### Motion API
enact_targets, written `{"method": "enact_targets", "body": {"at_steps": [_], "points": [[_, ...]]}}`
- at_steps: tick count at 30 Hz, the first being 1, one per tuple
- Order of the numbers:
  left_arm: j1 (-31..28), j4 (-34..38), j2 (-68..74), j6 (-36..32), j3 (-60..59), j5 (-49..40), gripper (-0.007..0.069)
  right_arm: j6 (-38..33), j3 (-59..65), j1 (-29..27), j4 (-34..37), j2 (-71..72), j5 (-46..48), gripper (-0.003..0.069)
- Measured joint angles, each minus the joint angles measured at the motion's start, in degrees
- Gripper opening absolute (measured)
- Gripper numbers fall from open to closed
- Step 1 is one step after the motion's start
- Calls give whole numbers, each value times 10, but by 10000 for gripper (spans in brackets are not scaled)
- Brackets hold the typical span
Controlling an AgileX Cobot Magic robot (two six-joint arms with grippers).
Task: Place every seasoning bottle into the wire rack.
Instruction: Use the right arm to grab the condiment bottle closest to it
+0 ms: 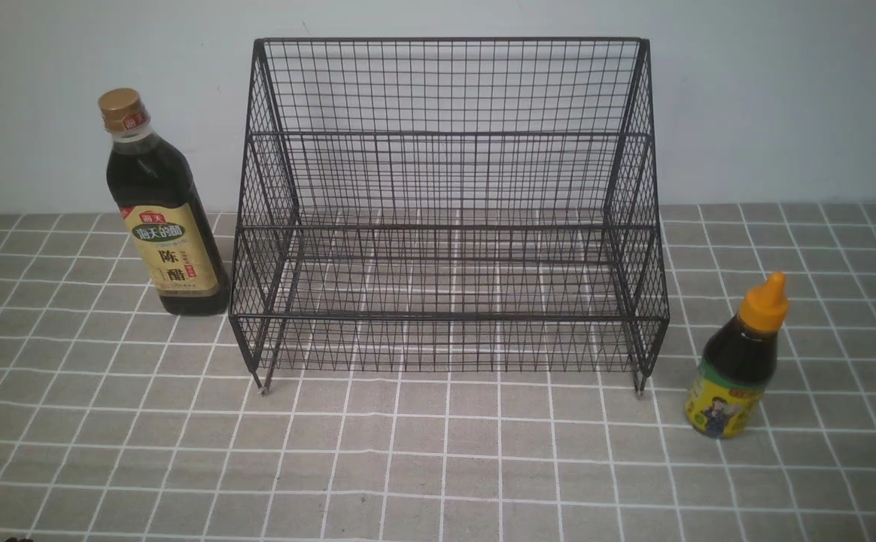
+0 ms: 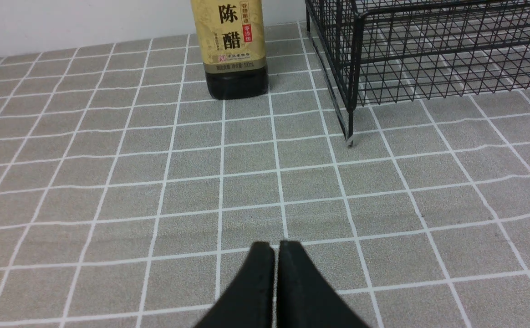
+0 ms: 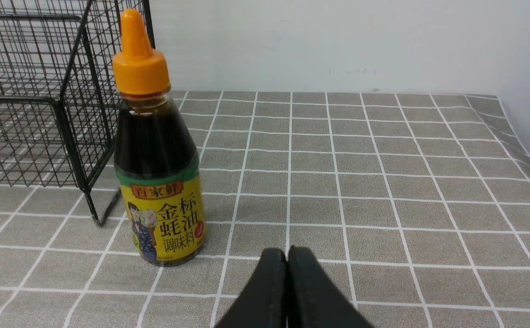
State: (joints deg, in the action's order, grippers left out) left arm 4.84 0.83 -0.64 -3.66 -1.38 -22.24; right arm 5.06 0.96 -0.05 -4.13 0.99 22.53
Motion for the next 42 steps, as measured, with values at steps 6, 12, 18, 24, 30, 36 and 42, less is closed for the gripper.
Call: {"method": "enact_targets", "body": {"at_steps": [6,12,18,24,30,36,42], "points": [[0,0,0,0,0,0,-7,0,0,0,0,0,0,-12],[0,0,0,0,0,0,-7,0,0,0,0,0,0,-12],[0,0,0,0,0,0,-7,1,0,0,3,0,-1,-12],[0,0,0,0,0,0,-7,54,6,0,137,0,-98,-12],[0,0,0,0,0,0,-7,83,6,0,283,0,-231,-12],[0,0,0,0,0,0,-7,60,6,1,310,0,-285,-12],[0,0,0,0,0,0,-7,43,-103,1,311,-29,-176,-12]]}}
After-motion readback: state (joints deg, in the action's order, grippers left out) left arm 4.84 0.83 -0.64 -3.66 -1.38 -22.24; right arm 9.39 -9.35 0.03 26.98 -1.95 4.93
